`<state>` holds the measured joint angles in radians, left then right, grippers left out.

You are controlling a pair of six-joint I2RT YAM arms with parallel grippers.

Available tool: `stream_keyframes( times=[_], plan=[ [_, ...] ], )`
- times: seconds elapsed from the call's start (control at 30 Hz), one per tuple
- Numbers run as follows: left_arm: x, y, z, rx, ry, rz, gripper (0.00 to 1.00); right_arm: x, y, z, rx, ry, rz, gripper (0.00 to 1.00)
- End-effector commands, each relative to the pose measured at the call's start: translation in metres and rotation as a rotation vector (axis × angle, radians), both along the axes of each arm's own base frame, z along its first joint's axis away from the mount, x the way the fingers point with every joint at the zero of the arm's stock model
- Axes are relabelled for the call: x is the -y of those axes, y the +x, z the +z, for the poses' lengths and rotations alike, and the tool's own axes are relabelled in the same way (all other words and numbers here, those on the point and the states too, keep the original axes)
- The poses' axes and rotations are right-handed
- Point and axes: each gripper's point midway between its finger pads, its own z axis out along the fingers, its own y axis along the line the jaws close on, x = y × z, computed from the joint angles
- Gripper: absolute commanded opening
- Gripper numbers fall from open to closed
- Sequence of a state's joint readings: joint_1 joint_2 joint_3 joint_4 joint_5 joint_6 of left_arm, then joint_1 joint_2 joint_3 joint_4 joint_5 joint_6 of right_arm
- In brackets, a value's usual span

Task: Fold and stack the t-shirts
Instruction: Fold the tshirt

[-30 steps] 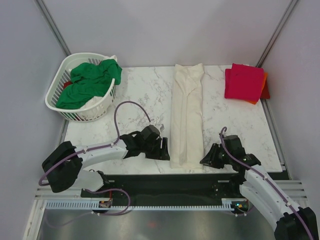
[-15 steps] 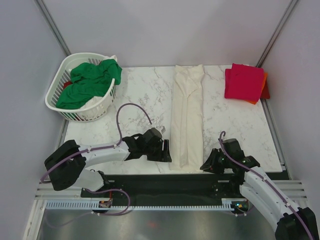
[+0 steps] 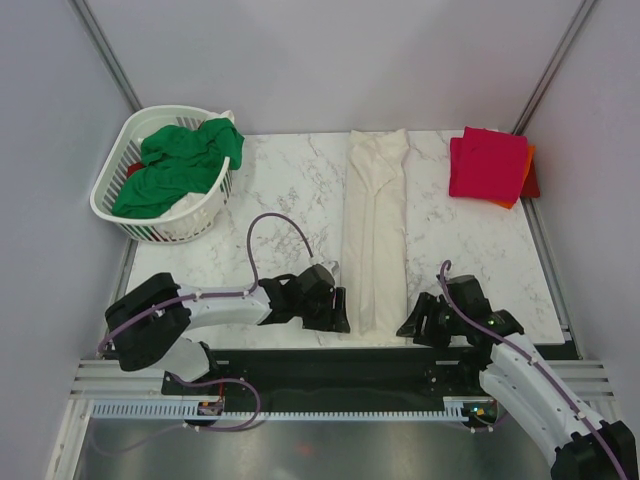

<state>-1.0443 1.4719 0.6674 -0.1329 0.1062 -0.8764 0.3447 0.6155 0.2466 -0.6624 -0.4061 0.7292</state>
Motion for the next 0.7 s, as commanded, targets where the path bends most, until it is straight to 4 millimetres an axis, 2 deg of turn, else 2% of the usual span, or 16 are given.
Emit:
stream_keyframes(
  times=[0.0, 0.17, 0.23, 0.27, 0.3, 0.33, 0.37, 0.43, 0.47, 0.53, 0.63, 0.67],
  plan=[
    [0.01, 0.002, -0.004, -0.005, -0.007, 0.036, 0.64, 0.017, -0.018, -0.028, -0.074, -0.091, -0.015, 0.63],
    [0.013, -0.001, -0.005, -0.016, -0.016, 0.039, 0.55, 0.013, -0.018, -0.033, -0.079, -0.068, -0.021, 0.52],
    [0.014, -0.003, -0.005, -0.02, -0.016, 0.036, 0.49, 0.013, -0.017, -0.032, -0.074, -0.065, -0.02, 0.43],
    [0.014, -0.004, -0.006, -0.023, -0.015, 0.04, 0.45, 0.013, -0.018, -0.033, -0.076, -0.064, -0.019, 0.35],
    [0.015, -0.004, -0.006, -0.023, -0.02, 0.038, 0.35, 0.012, -0.018, -0.033, -0.075, -0.062, -0.017, 0.31],
    [0.015, -0.005, -0.009, -0.027, -0.014, 0.037, 0.3, 0.012, -0.019, -0.033, -0.077, -0.063, -0.014, 0.26],
    [0.017, -0.006, -0.008, -0.026, -0.02, 0.035, 0.2, 0.012, -0.018, -0.033, -0.073, -0.061, -0.012, 0.18],
    [0.019, -0.007, -0.009, -0.031, -0.02, 0.03, 0.12, 0.01, -0.017, -0.03, -0.067, -0.053, -0.01, 0.1],
    [0.021, -0.006, -0.008, -0.028, -0.025, 0.03, 0.09, 0.009, -0.015, -0.029, -0.061, -0.047, -0.009, 0.02],
    [0.024, -0.006, -0.004, -0.024, -0.035, 0.025, 0.02, 0.007, -0.011, -0.022, -0.045, -0.041, -0.002, 0.0],
    [0.025, -0.008, 0.006, -0.028, -0.059, 0.027, 0.02, 0.011, -0.007, -0.013, -0.031, -0.068, -0.003, 0.0],
    [0.023, -0.009, 0.017, -0.035, -0.084, 0.047, 0.02, 0.01, 0.0, 0.0, 0.001, -0.073, -0.001, 0.0]
  ],
)
